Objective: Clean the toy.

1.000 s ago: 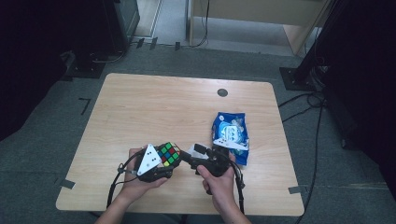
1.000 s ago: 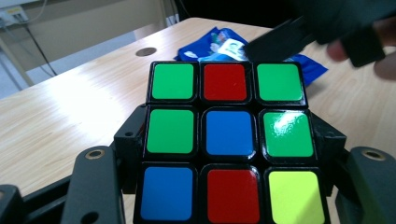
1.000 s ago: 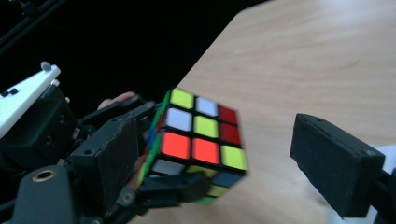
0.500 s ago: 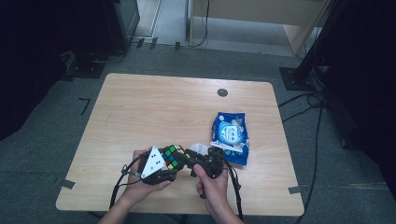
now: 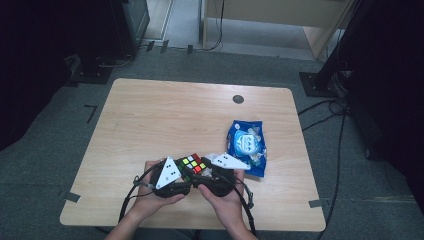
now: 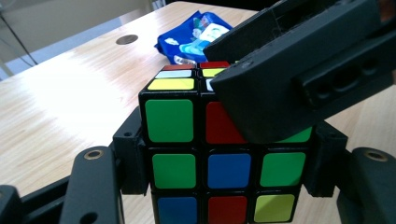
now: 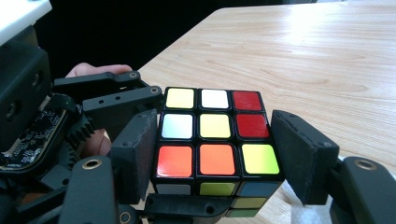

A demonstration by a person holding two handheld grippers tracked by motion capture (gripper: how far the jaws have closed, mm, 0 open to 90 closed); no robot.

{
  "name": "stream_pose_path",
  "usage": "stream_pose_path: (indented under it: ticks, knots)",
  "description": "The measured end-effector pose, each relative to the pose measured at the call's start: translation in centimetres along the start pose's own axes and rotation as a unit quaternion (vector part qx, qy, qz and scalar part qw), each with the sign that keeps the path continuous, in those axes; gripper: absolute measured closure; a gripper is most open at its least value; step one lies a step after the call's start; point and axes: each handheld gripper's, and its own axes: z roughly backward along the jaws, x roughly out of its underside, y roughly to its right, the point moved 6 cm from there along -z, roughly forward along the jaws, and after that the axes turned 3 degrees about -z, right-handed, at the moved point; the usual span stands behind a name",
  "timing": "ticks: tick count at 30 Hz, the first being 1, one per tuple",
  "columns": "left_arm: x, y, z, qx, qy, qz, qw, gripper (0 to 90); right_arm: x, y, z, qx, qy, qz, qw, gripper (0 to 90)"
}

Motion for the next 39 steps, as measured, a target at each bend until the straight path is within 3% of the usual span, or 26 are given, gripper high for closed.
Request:
stream_pose_path:
  ticks: [2,3,6,7,8,9,10,12,16,17,19,22,25,29,33,35,39]
  knots:
    - [0.0,-0.3,0.0,0.003,0.000,0.014,0.9999,33.9,-0.1,0.1,0.0,-0.008,0.005,0.000,1.0000,33.7]
    - [0.1,-0.6,0.1,0.000,-0.002,0.021,0.9998,34.0,-0.6,0.1,0.4,-0.023,0.024,-0.007,0.9994,29.9]
    - [0.4,-1.9,0.4,-0.002,0.000,0.058,0.9983,34.1,-1.1,0.3,1.0,-0.030,0.044,-0.013,0.9985,27.3]
    - [0.6,-3.1,0.8,0.000,0.009,0.089,0.9960,34.2,-1.4,0.6,1.5,-0.033,0.064,-0.012,0.9973,27.1]
    - [0.6,-3.1,0.8,0.000,0.009,0.089,0.9960,34.2,-1.4,0.6,1.5,-0.033,0.064,-0.012,0.9973,27.1]
    - [0.7,-4.2,1.4,-0.004,0.021,0.117,0.9929,34.2,-1.3,1.0,1.7,-0.034,0.076,-0.016,0.9964,27.1]
    - [0.7,-4.2,1.4,-0.004,0.021,0.117,0.9929,34.2,-1.3,1.0,1.7,-0.034,0.076,-0.016,0.9964,27.1]
    - [0.7,-5.2,2.0,-0.009,0.031,0.138,0.9899,34.2,-0.9,1.3,1.6,-0.035,0.077,-0.016,0.9963,27.1]
    - [0.5,-6.3,2.9,-0.012,0.049,0.165,0.9850,34.2,0.7,1.4,0.1,-0.028,0.045,-0.007,0.9986,26.5]
    - [0.4,-6.4,3.0,-0.012,0.050,0.166,0.9847,34.2,1.7,1.0,-0.9,-0.033,0.026,-0.002,0.9991,23.2]
    - [0.1,-5.9,3.0,-0.009,0.052,0.164,0.9850,34.2,2.4,0.2,-1.8,-0.039,0.012,0.006,0.9992,21.1]
    - [-0.2,-5.3,2.8,-0.003,0.053,0.161,0.9855,34.2,2.7,-0.5,-2.4,-0.042,0.010,0.012,0.9990,20.6]
    - [-0.5,-4.6,2.5,0.004,0.053,0.153,0.9869,34.2,2.7,-1.2,-3.0,-0.039,0.020,0.018,0.9989,19.5]
    - [-0.7,-3.8,2.1,0.014,0.050,0.147,0.9878,34.2,2.7,-1.1,-3.2,-0.025,0.028,0.019,0.9991,19.7]
    - [-0.8,-3.2,1.7,0.022,0.045,0.142,0.9886,34.2,2.6,-1.0,-3.2,-0.013,0.039,0.025,0.9988,26.5]
    - [-0.8,-3.0,1.6,0.026,0.045,0.140,0.9888,34.2,2.6,-1.2,-3.0,-0.004,0.053,0.051,0.9973,32.7]
    - [-0.8,-3.0,1.7,0.026,0.044,0.139,0.9890,34.1,2.5,-1.2,-2.9,-0.002,0.057,0.061,0.9965,33.5]
